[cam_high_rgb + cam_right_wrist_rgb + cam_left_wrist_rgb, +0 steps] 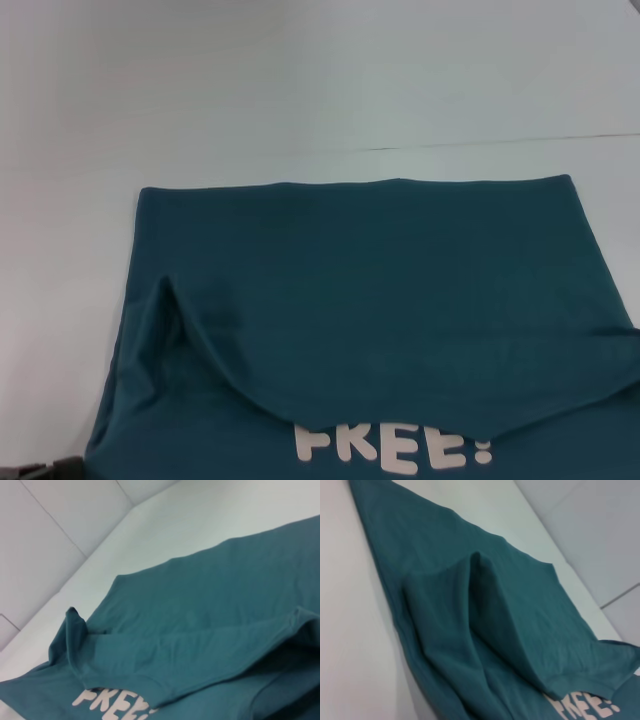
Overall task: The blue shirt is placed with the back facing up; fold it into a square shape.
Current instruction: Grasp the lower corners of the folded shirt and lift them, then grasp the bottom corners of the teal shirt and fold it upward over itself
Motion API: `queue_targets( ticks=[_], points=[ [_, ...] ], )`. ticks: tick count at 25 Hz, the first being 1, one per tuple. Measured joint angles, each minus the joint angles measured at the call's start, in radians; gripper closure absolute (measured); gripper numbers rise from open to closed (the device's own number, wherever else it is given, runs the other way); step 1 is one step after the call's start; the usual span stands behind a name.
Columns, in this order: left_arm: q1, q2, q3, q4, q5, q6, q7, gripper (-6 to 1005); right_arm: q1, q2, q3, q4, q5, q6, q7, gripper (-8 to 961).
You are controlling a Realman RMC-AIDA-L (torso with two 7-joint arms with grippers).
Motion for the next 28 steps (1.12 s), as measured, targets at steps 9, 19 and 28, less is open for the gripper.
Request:
queue_targets(
  ticks=[9,19,28],
  points=[
    [0.038,-0.006,-0.09,-0.005,-0.001,0.077,0.048,999,-0.003,-0.007,0.062,0.0,-0.017,-0.043,-0.018,906],
    [-0.089,0.021,-0.158,-0.026,-0.015,0.063,0.006,999,0.122,-0.022,0.157,0.012,-0.016,0.051,0.098,906],
    [-0.298,0.085,-0.155,-0.201,-0.039,-0.209,0.01,998,0.277,-0.045,0.131,0.102,-0.017,0.244,0.131,907]
  ],
)
